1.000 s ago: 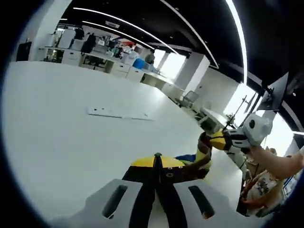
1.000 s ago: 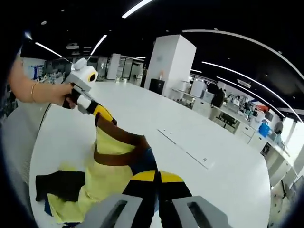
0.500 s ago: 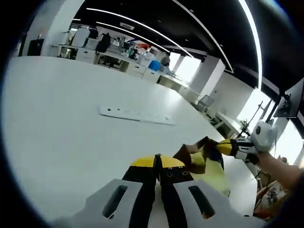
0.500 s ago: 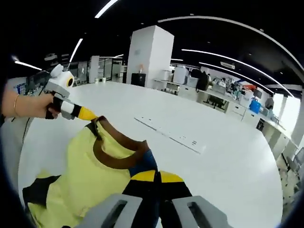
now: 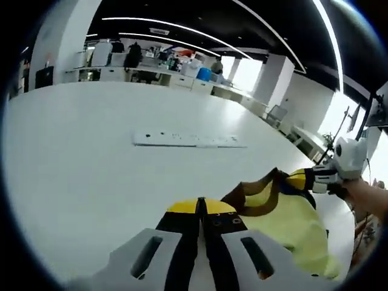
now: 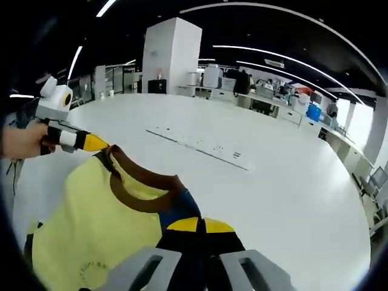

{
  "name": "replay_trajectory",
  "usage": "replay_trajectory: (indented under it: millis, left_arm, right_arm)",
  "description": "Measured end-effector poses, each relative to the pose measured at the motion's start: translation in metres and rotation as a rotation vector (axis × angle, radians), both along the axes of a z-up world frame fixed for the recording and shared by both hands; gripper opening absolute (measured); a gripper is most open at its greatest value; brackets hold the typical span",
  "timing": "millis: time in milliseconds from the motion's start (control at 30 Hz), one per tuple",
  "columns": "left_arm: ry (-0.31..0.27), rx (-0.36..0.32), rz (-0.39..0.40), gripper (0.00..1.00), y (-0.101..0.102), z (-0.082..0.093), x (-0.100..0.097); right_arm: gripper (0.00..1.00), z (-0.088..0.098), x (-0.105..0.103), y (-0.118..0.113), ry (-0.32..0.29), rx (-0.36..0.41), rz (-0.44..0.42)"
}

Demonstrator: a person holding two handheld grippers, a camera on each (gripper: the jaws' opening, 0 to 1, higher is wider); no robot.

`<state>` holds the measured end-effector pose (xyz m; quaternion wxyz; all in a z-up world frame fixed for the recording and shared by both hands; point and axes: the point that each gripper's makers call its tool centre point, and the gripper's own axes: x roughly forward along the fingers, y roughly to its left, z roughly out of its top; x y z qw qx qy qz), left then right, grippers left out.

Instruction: Fold the garment on the visible template until the final outline fits inside the template.

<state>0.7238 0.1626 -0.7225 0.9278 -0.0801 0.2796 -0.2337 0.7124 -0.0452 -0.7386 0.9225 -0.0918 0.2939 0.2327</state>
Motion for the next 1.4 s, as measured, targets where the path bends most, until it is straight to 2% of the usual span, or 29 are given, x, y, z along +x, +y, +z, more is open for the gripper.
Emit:
replay_trajectory:
  millis: [100, 133, 167, 200, 267, 333, 367, 500, 633, 800, 967, 1033, 1067, 1300, 1400]
  left_arm:
    - [-0.037, 0.04, -0.012, 0.0, 0.001, 0.003, 0.002]
    - [-0.045, 0.055, -0.016, 0.0, 0.001, 0.003, 0.002]
    - [-0.048, 0.064, -0.01, 0.0, 0.003, 0.004, 0.003]
    - [-0.067, 0.098, 0.003, 0.01, 0.008, 0.006, 0.006]
    - [-0.065, 0.103, 0.009, 0.09, 0.011, 0.008, 0.006]
    - [-0.072, 0.091, 0.021, 0.21, 0.014, 0.014, 0.007]
    - [-0.086, 0.107, 0.017, 0.26, 0.015, 0.017, 0.006]
    - [-0.109, 0.121, -0.008, 0.38, 0.016, 0.028, 0.001]
    - [-0.08, 0.134, -0.043, 0.44, 0.014, 0.031, -0.013]
    - [-0.09, 0.118, -0.055, 0.56, 0.014, 0.039, -0.026]
    - [-0.127, 0.132, -0.132, 0.64, 0.004, 0.048, -0.044]
    - [-0.175, 0.135, -0.157, 0.65, 0.0, 0.053, -0.051]
    - [-0.179, 0.135, -0.161, 0.66, -0.001, 0.053, -0.053]
    - [-0.178, 0.14, -0.254, 0.75, -0.011, 0.054, -0.086]
    - [-0.157, 0.145, -0.294, 0.76, -0.012, 0.052, -0.102]
  right_arm:
    - [0.0, -0.004, -0.001, 0.001, 0.008, -0.011, 0.004]
    - [0.0, -0.003, -0.001, 0.002, 0.016, 0.012, -0.001]
    - [0.0, -0.004, -0.002, 0.001, 0.048, 0.027, -0.019]
    - [0.0, -0.004, -0.002, 0.001, 0.054, 0.027, -0.023]
    - [0.03, 0.002, -0.001, 0.001, 0.036, 0.043, -0.025]
    - [0.11, 0.006, -0.002, 0.0, 0.031, 0.044, -0.036]
    - [0.17, 0.008, -0.002, 0.0, 0.028, 0.041, -0.036]
    - [0.4, 0.015, -0.008, 0.0, 0.046, 0.051, -0.039]
    - [0.56, 0.018, -0.029, 0.01, 0.142, 0.167, -0.025]
    - [0.73, 0.027, -0.047, 0.011, 0.141, 0.117, 0.03]
    - [0.88, 0.036, -0.063, 0.012, 0.143, 0.11, 0.05]
    - [0.91, 0.039, -0.071, 0.011, 0.144, 0.108, 0.058]
    - [0.91, 0.04, -0.076, 0.011, 0.147, 0.102, 0.065]
    - [0.92, 0.04, -0.108, 0.009, 0.153, 0.085, 0.099]
    - [0.91, 0.042, -0.121, 0.008, 0.144, 0.092, 0.107]
